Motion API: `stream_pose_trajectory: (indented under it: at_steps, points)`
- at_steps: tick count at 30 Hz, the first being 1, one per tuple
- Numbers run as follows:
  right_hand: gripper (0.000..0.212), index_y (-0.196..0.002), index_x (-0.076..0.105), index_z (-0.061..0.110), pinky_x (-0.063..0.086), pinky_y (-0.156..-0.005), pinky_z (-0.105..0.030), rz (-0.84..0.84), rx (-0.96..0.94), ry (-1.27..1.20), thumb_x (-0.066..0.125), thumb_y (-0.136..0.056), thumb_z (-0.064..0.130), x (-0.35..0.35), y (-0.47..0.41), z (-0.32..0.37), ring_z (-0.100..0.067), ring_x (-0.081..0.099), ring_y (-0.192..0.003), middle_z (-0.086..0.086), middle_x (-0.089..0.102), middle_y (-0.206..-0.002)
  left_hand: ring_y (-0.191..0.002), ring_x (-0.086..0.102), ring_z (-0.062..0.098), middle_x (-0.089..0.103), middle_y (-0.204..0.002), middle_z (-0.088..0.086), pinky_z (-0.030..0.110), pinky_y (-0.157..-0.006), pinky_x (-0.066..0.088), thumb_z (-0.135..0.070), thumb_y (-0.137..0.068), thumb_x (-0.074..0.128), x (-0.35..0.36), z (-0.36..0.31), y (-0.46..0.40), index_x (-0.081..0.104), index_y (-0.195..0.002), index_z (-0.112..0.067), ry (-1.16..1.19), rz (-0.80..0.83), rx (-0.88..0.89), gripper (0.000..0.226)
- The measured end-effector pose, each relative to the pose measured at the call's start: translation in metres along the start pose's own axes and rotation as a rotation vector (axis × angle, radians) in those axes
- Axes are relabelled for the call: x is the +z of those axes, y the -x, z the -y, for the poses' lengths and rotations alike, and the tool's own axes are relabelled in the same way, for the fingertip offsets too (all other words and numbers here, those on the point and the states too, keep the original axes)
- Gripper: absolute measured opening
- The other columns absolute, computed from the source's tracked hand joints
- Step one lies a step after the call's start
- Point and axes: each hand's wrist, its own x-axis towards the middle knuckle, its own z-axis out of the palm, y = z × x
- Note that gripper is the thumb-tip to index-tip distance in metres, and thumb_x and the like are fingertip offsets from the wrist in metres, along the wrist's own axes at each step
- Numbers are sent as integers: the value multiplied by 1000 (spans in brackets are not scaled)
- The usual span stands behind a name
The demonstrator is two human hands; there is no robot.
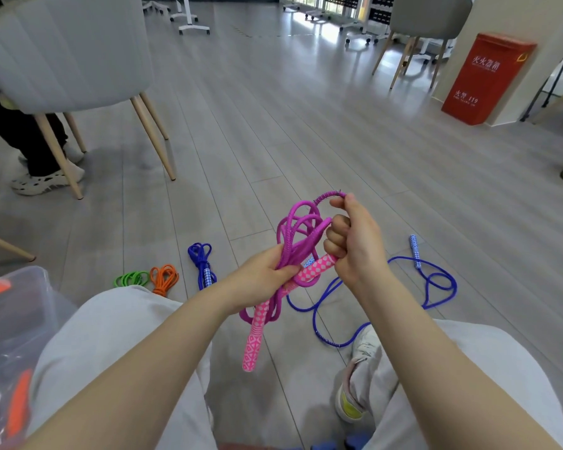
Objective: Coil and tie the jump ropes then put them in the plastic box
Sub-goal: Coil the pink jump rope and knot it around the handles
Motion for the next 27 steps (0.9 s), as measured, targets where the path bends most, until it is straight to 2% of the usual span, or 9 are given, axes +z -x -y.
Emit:
stream_pose_trajectory:
  at_steps: [3,6,10,13,16,19,23,25,27]
  points:
    - [26,-86,56,12,12,-37,-20,-37,6,22,44,-102,29,-5,-3,9,-7,14,-40,8,22,-48,-80,58,17,62,-91,-1,34,-73,48,-28,-99,51,-3,8,-6,56,-112,-21,-188,-96,18,15]
    - [28,-82,56,11,12,-36,-19,-70,34,16,46,-101,29,-17,-11,20,-6,15,-38,9,22,-47,-87,57,24,60,-97,2,38,-75,48,-27,-99,48,-8,20,-11,53,-113,-18,-443,-131,24,17]
    - [30,-79,56,10,15,-31,-17,-99,61,20,47,-101,28,-36,-19,44,-4,17,-34,11,24,-43,-88,58,28,60,-95,5,43,-79,51,-29,-101,43,-16,31,-15,50,-105,-15,-553,-125,-67,16]
    - [28,-81,60,11,16,-33,-18,-88,53,273,49,-99,29,-46,-19,51,-5,19,-36,10,27,-44,-87,58,30,58,-89,6,39,-76,47,-26,-101,43,-24,31,-15,50,-106,-15,-480,-131,-109,14]
    - [28,-76,66,14,24,-41,-20,-138,-107,777,53,-96,29,-48,-18,45,-13,29,-43,3,39,-51,-77,55,25,57,-88,9,39,-72,48,-23,-101,42,-33,28,-14,51,-109,-14,-412,-197,-108,15]
    - [28,-80,69,17,35,-56,-28,-101,-185,1223,51,-96,32,-48,-20,32,-19,44,-58,-1,52,-63,-81,58,26,60,-91,12,40,-71,49,-24,-101,43,-39,26,-11,50,-111,-16,-310,-246,-133,14]
    - [30,-93,66,8,36,-60,-31,-61,-121,1436,46,-96,30,-53,-27,16,-23,51,-70,-6,59,-75,-80,58,25,61,-90,9,34,-66,43,-27,-102,44,-43,20,-8,52,-118,-15,-191,-413,-69,21]
    - [25,-96,63,9,36,-60,-30,-48,-85,1501,46,-96,27,-54,-30,10,-25,54,-77,-6,61,-82,-74,56,16,58,-82,-1,30,-61,42,-26,-102,44,-45,15,-7,54,-115,-15,-6,-485,0,20]
    - [21,-96,62,9,34,-58,-29,-15,-72,1551,46,-96,22,-54,-33,4,-24,53,-77,-5,58,-79,-69,53,10,57,-76,-8,25,-62,40,-24,-102,44,-45,9,-6,59,-105,-14,183,-519,55,18]
